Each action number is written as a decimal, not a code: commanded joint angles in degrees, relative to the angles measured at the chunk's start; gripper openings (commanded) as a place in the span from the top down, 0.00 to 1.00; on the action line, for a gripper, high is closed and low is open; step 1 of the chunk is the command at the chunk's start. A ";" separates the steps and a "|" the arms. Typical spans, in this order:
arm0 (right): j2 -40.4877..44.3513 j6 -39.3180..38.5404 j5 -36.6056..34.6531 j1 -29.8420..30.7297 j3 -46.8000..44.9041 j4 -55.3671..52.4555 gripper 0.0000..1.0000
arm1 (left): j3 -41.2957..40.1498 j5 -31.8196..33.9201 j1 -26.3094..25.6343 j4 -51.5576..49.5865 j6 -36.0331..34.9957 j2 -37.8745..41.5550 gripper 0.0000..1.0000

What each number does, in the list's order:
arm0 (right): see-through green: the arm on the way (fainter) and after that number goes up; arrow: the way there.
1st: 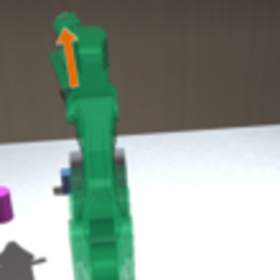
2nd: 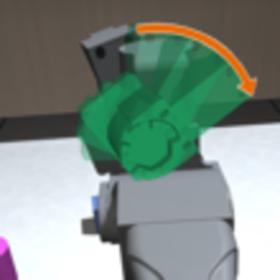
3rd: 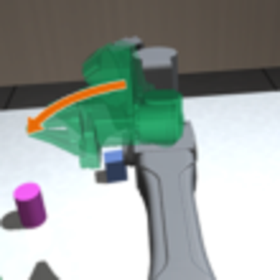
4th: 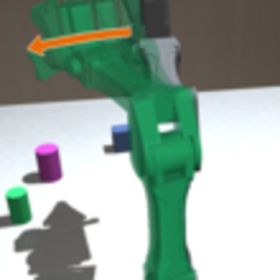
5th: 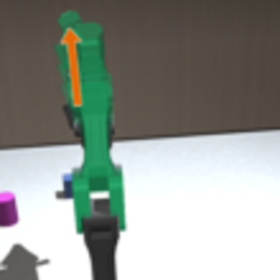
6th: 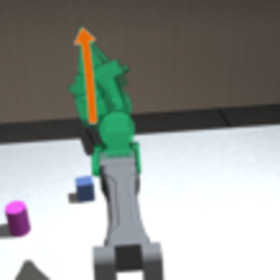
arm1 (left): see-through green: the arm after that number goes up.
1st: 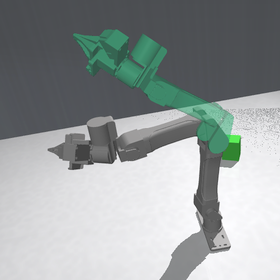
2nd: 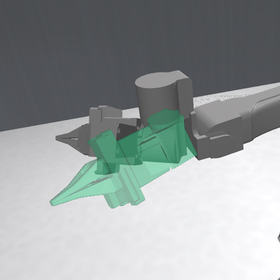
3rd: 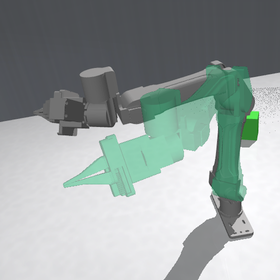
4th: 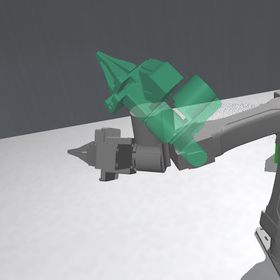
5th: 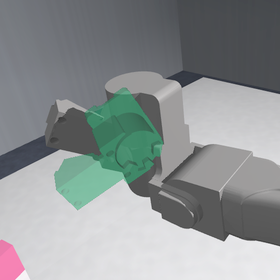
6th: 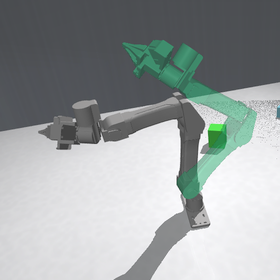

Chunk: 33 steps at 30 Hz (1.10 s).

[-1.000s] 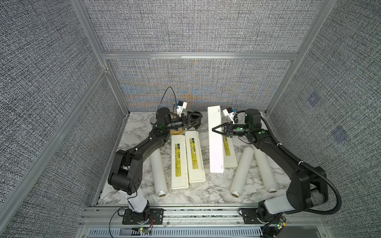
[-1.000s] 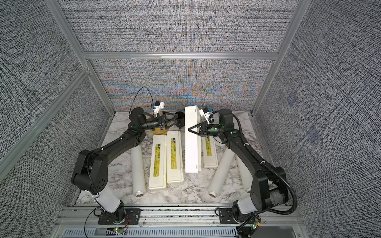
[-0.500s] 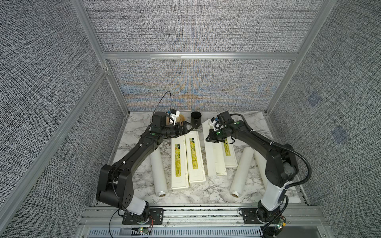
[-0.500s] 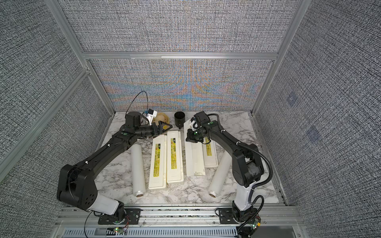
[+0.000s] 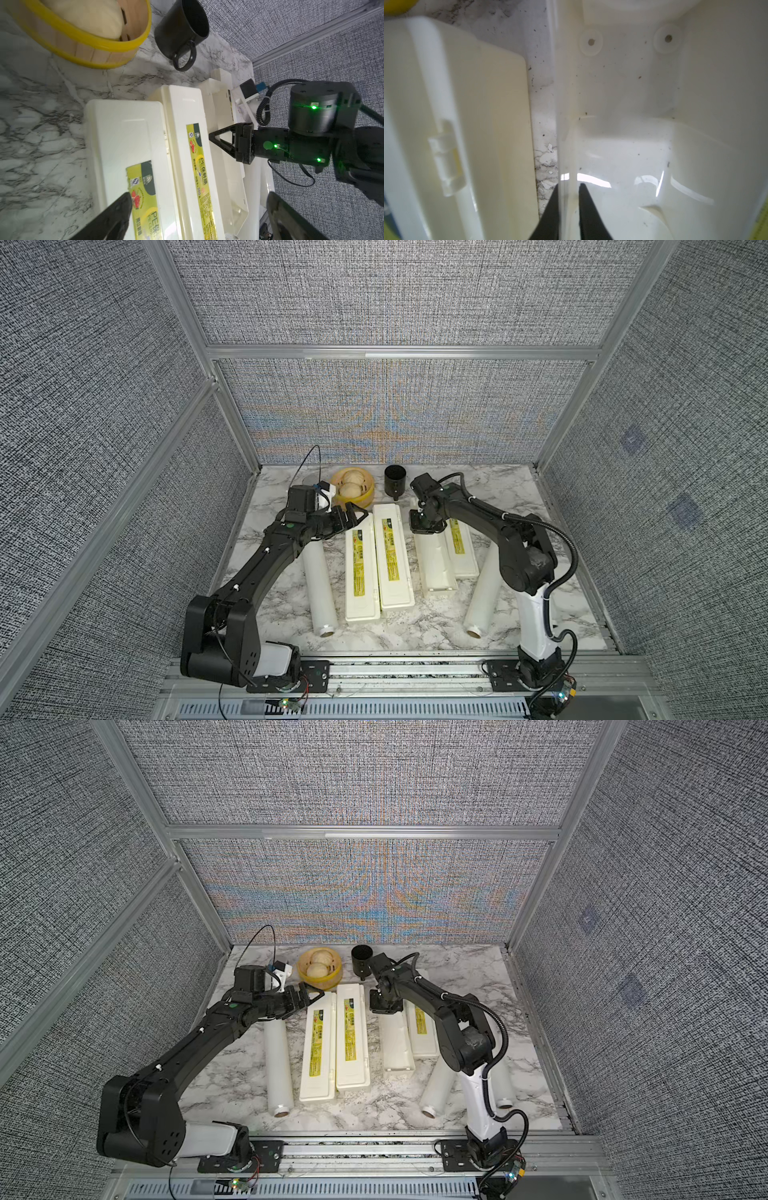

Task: Put plastic wrap rolls into dispensers
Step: Place the plastic wrap cutting box at the center of the board, then pick up the plastic wrap from the center of the board.

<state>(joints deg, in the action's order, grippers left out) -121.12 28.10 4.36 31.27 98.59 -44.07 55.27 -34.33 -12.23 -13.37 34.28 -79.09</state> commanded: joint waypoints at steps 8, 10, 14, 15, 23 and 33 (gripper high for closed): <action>10.44 -1.81 0.26 -0.64 -5.77 0.00 0.60 | 4.13 10.86 1.26 -19.23 -5.72 -2.24 0.00; 13.31 -2.15 0.67 -1.18 -8.64 0.95 0.60 | 4.68 14.17 1.28 -22.44 -6.99 -2.51 0.00; 18.37 -4.29 -0.24 -3.05 -14.04 -1.15 0.59 | 4.11 16.92 1.38 -24.78 -7.50 -2.14 0.00; 20.20 -4.43 -1.45 -3.68 -15.99 -1.83 0.53 | 3.80 17.42 1.41 -24.76 -7.36 -1.96 0.00; 36.64 -4.23 -2.25 -14.01 -32.71 -3.74 0.37 | 3.34 15.59 1.41 -21.66 -6.07 -2.84 0.00; 47.09 1.97 -6.15 -18.27 -48.36 -4.46 0.20 | 4.25 14.08 1.41 -19.20 -5.37 -4.93 0.00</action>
<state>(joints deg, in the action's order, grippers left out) -74.70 27.27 -0.58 13.65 52.64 -48.99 59.13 -18.90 -10.87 -34.72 28.67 -83.66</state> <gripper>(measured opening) 0.805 0.997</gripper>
